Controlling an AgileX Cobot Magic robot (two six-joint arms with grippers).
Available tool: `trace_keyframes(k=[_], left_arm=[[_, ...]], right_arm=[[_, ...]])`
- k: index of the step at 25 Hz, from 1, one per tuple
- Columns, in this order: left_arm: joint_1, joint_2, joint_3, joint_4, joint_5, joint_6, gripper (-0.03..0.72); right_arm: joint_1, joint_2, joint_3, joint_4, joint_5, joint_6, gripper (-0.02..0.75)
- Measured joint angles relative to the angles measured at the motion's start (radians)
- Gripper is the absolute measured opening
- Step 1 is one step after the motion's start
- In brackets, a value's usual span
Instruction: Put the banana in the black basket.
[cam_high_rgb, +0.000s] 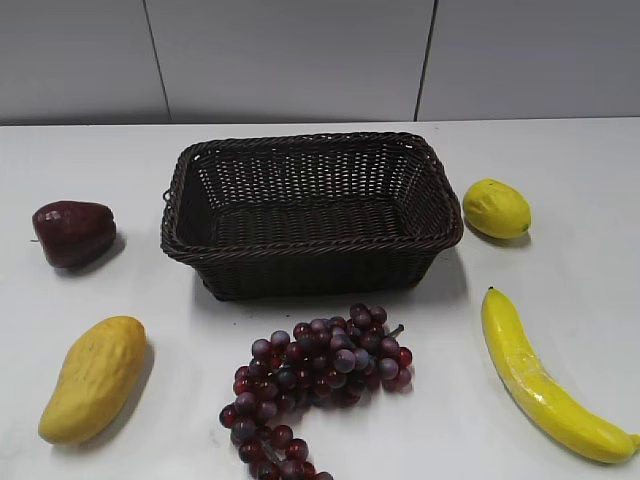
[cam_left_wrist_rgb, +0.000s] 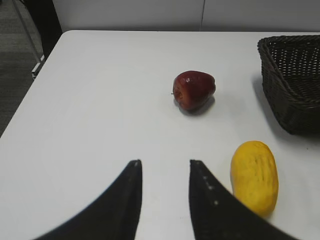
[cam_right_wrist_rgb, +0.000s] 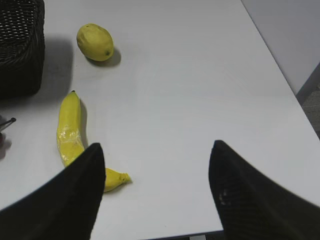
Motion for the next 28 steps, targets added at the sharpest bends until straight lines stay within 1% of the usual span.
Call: trace_keyframes(k=[15,17,18,22,26,28], left_arm=[[0.0,0.0,0.0,0.0,0.0,0.0,0.236],[0.0,0.0,0.0,0.0,0.0,0.0,0.236],[0.0,0.0,0.0,0.0,0.0,0.0,0.236],[0.0,0.0,0.0,0.0,0.0,0.0,0.236],[0.0,0.0,0.0,0.0,0.0,0.0,0.236],[0.0,0.0,0.0,0.0,0.0,0.0,0.236]], right_arm=[[0.0,0.0,0.0,0.001,-0.001,-0.001,0.532],[0.0,0.0,-0.007,0.003,-0.021,0.0,0.531],[0.0,0.003,-0.014,0.004,-0.053,0.0,0.531],[0.0,0.068,-0.01,0.006,-0.262,0.0,0.531],[0.0,0.193,0.038,0.007,-0.48,0.0,0.531],[0.0,0.272,0.056,0.007,-0.546,0.001,0.531]])
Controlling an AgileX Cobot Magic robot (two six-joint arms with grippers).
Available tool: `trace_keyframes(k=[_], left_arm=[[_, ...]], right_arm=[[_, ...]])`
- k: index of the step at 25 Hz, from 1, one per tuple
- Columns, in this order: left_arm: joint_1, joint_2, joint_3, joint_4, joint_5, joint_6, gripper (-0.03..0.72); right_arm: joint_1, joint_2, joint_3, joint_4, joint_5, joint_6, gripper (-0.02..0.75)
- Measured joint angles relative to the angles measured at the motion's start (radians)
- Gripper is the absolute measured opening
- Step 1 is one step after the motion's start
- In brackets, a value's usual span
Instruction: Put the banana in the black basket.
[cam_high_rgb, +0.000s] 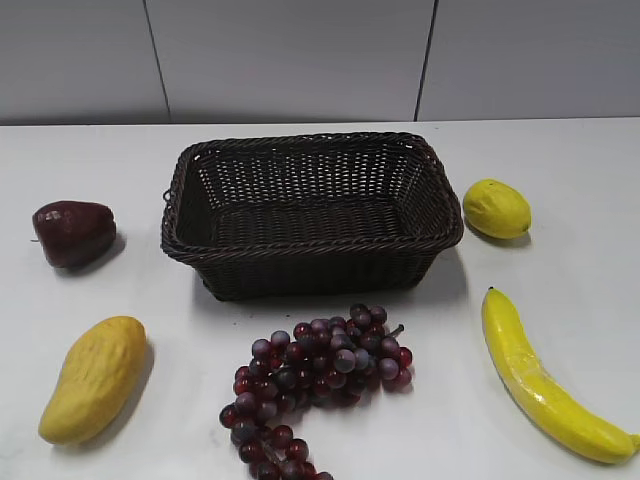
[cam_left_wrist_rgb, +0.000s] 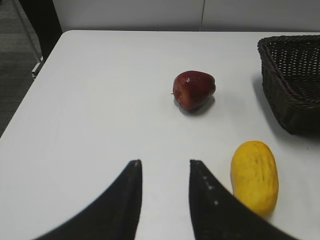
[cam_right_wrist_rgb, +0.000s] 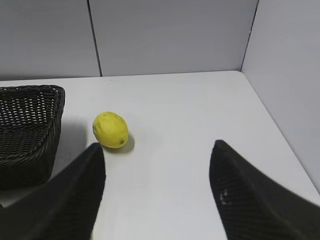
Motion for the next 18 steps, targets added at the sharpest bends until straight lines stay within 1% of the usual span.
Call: trace_keyframes(k=[3,7,11,18], left_arm=[[0.0,0.0,0.0,0.0,0.0,0.0,0.236],[0.0,0.0,0.0,0.0,0.0,0.0,0.236],[0.0,0.0,0.0,0.0,0.0,0.0,0.236],[0.0,0.0,0.0,0.0,0.0,0.0,0.236]], right_arm=[[0.0,0.138,0.001,0.003,-0.061,0.0,0.531],[0.0,0.337,-0.036,0.029,-0.044,-0.014,0.531],[0.031,0.525,-0.125,0.069,0.066,-0.07,0.54],[0.14,0.81,-0.287,0.082,0.297,-0.086,0.55]])
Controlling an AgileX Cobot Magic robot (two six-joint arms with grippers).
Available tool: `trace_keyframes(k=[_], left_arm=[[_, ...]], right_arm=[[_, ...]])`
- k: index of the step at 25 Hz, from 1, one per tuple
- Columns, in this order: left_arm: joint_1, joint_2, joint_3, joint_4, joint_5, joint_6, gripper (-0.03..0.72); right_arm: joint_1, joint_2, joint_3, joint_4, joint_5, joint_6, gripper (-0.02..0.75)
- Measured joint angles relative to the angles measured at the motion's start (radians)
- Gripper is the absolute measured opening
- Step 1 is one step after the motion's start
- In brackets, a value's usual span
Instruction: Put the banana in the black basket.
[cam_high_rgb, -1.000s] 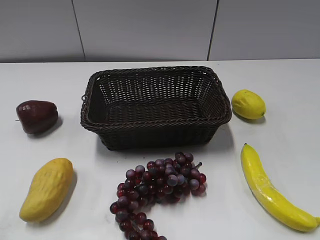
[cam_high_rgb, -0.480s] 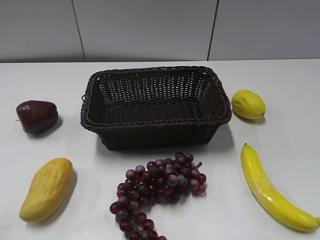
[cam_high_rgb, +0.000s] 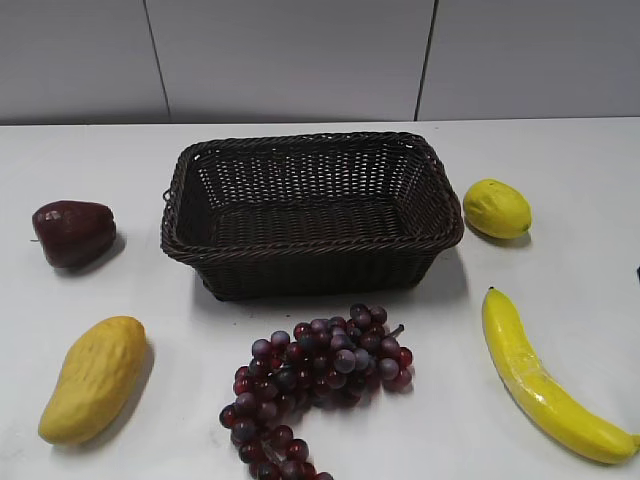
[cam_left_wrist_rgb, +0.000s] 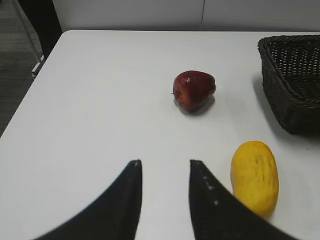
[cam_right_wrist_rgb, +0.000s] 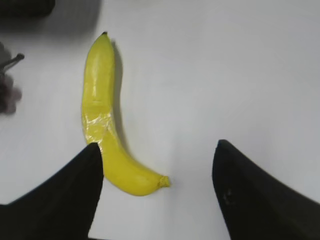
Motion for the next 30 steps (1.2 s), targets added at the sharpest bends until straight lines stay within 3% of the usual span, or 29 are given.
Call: trace_keyframes(k=[5,11,18,24,30], left_arm=[[0.0,0.0,0.0,0.0,0.0,0.0,0.236],[0.0,0.0,0.0,0.0,0.0,0.0,0.236],[0.0,0.0,0.0,0.0,0.0,0.0,0.236],[0.0,0.0,0.0,0.0,0.0,0.0,0.236],[0.0,0.0,0.0,0.0,0.0,0.0,0.236]], right_arm=[[0.107,0.162,-0.081,0.006,0.088,0.021,0.55],[0.193,0.314,-0.093,0.007,0.087,0.083,0.55],[0.201,0.453,-0.093,0.018,-0.048,0.095,0.557],[0.201,0.559,-0.093,0.024,-0.147,0.096,0.643],[0.201,0.655,-0.093,0.045,-0.189,0.096,0.636]])
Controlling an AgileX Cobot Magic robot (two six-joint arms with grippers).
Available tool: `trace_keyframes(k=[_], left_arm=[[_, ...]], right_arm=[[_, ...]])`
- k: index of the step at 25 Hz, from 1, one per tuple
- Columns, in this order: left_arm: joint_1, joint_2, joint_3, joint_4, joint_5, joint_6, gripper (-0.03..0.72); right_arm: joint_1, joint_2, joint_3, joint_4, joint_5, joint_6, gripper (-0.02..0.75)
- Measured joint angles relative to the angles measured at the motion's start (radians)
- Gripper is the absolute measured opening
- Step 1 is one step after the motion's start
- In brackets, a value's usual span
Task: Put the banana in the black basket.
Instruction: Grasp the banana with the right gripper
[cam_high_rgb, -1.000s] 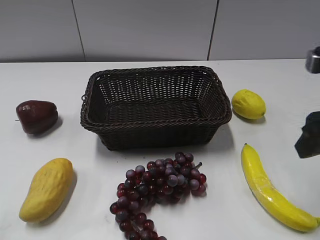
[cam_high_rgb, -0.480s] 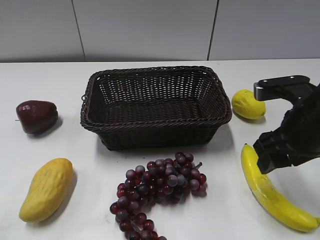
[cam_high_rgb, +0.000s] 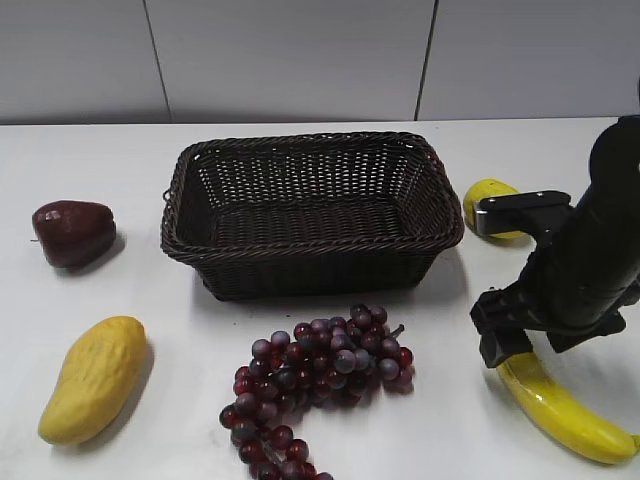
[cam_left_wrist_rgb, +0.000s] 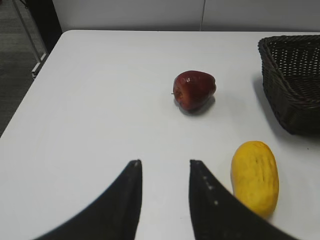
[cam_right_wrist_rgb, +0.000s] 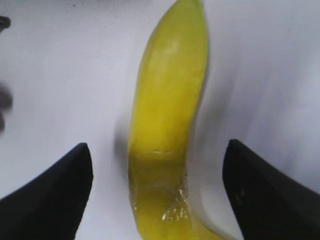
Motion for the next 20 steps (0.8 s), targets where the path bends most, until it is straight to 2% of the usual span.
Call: trace_keyframes(k=[4,12,16,20], left_arm=[[0.0,0.0,0.0,0.0,0.0,0.0,0.236],[0.0,0.0,0.0,0.0,0.0,0.0,0.236],[0.0,0.0,0.0,0.0,0.0,0.0,0.236],[0.0,0.0,0.0,0.0,0.0,0.0,0.236]], right_arm=[[0.0,0.044,0.0,0.007,-0.02,0.0,0.568],[0.0,0.073,-0.001,0.013,-0.033,0.0,0.351],[0.0,0.073,-0.006,0.014,-0.015,0.0,0.342],[0.0,0.074,-0.065,-0.003,0.12,0.0,0.342]])
